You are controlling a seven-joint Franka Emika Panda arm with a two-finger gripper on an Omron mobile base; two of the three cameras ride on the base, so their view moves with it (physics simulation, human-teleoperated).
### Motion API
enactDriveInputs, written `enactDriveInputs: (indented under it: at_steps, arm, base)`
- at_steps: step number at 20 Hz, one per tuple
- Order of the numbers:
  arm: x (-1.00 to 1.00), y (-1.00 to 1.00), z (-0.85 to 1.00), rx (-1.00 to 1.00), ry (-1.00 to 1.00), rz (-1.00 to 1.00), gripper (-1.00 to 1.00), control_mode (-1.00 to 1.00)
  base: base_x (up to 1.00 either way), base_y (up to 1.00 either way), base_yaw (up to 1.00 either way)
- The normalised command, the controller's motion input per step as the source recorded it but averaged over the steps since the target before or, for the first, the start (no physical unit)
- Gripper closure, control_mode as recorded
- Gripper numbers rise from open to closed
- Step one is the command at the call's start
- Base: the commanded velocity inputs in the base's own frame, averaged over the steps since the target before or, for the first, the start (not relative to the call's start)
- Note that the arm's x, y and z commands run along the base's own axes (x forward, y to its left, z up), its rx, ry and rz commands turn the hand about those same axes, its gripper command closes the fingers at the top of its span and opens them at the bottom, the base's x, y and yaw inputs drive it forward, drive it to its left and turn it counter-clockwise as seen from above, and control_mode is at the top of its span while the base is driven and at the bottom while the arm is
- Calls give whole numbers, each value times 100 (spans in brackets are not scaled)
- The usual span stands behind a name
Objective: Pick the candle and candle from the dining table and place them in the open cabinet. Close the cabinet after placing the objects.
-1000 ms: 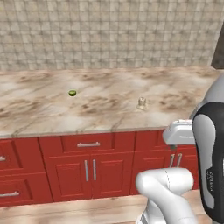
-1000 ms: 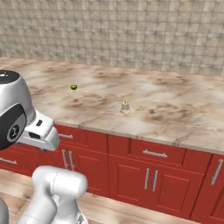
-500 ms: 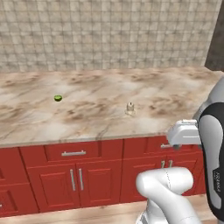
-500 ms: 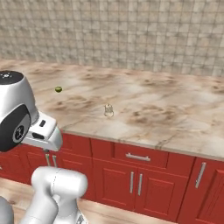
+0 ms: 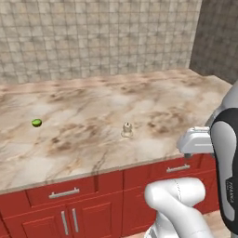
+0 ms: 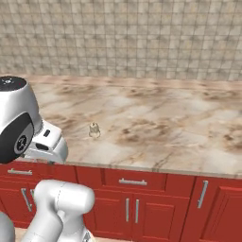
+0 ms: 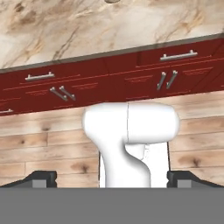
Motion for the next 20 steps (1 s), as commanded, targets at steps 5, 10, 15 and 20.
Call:
enactDriveInputs:
  at_steps: [5,10,15,20]
  arm:
    - [0,0,0,0,0,0,-100,100]
    - [0,0,0,0,0,0,-100,100]
    - [2,2,0,0,1,0,-100,-100]
    - [29,8,10,-2,7,0,-100,-100]
  base:
    - [49,45,-21]
    - [39,41,-12]
    - [15,20,-1]
    - [0,0,0]
